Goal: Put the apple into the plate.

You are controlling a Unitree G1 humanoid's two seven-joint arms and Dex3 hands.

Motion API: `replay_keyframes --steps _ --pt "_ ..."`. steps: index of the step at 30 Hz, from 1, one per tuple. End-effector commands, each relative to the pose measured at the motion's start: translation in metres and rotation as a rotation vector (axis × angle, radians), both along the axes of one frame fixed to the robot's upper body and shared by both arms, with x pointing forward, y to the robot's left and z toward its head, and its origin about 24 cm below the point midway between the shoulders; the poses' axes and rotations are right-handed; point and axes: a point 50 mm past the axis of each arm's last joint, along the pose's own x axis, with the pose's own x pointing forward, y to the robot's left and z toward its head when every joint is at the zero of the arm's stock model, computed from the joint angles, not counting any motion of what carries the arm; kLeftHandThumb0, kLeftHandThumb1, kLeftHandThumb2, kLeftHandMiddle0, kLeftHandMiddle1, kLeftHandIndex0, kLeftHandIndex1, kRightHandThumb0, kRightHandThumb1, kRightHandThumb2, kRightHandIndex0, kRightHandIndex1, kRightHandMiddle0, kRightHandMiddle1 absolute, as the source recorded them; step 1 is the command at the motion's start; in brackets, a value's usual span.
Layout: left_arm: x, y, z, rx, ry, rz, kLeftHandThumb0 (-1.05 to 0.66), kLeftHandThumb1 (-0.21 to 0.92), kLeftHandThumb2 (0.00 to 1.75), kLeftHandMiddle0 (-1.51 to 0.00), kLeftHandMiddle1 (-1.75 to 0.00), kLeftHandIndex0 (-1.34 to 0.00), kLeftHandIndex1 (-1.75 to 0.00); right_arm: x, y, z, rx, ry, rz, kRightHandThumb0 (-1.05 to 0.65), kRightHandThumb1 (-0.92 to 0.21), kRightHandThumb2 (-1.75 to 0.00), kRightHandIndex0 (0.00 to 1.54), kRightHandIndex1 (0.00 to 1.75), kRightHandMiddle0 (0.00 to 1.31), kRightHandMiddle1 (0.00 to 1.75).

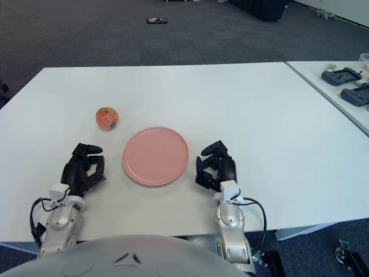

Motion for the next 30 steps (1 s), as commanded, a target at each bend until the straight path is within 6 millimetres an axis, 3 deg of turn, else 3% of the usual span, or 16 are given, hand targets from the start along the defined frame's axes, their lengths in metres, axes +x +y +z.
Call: replay_keyframes --steps 1,8,13,17,20,22,25,28,30 --pt "0.026 0.002 0.032 0.102 -0.129 0.024 -0.41 0.57 1.01 -0.99 -1.75 -0.42 -1.75 0.003 0.000 0.001 -0.004 -0.010 0.000 -0.43 -0.48 -1.12 0.74 1.53 0.48 1.75" --pt "0.035 0.006 0.046 0.282 -0.212 0.032 -0.40 0.62 0.94 -0.92 -1.75 -0.38 -1.75 0.003 -0.001 0.001 -0.005 -0.012 0.000 -0.43 -0.47 -1.13 0.75 1.53 0.49 1.75" --pt "0.046 0.014 0.061 0.481 -0.242 0.002 -0.37 0.75 0.77 -0.66 -1.70 -0.30 -1.75 0.003 0.000 0.000 -0.002 -0.010 -0.004 -0.43 -0.48 -1.12 0.74 1.52 0.48 1.75" --pt "0.053 0.021 0.067 0.607 -0.236 -0.017 -0.36 0.87 0.59 -0.42 -1.46 -0.22 -1.75 0.002 0.000 0.000 -0.004 -0.007 -0.008 -0.43 -0.49 -1.11 0.73 1.51 0.48 1.75" --pt "0.060 0.026 0.071 0.698 -0.223 -0.018 -0.57 0.67 0.84 -0.17 -1.31 -0.07 -1.48 0.002 0.000 0.000 -0.006 -0.005 -0.010 -0.42 -0.50 -1.10 0.73 1.51 0.47 1.75" --pt "0.063 0.028 0.073 0.733 -0.215 -0.016 -0.65 0.60 0.89 -0.09 -1.22 -0.04 -1.34 0.002 0.001 0.000 -0.006 -0.004 -0.010 -0.42 -0.50 -1.10 0.73 1.51 0.47 1.75" --pt "0.074 0.031 0.076 0.770 -0.208 -0.009 -0.71 0.54 0.91 -0.03 -1.09 -0.01 -1.15 0.002 0.001 0.000 -0.007 -0.004 -0.010 -0.42 -0.50 -1.09 0.74 1.52 0.47 1.75" --pt "0.081 0.033 0.076 0.798 -0.201 -0.007 -0.78 0.51 0.87 -0.01 -0.85 0.00 -0.91 0.001 0.001 -0.001 -0.007 -0.004 -0.010 -0.42 -0.50 -1.10 0.74 1.53 0.47 1.75" --pt "0.085 0.030 0.079 0.817 -0.215 -0.018 -0.87 0.53 0.81 0.00 -0.54 0.00 -0.47 0.001 0.001 -0.001 -0.007 -0.002 -0.012 -0.42 -0.50 -1.10 0.74 1.53 0.47 1.75"
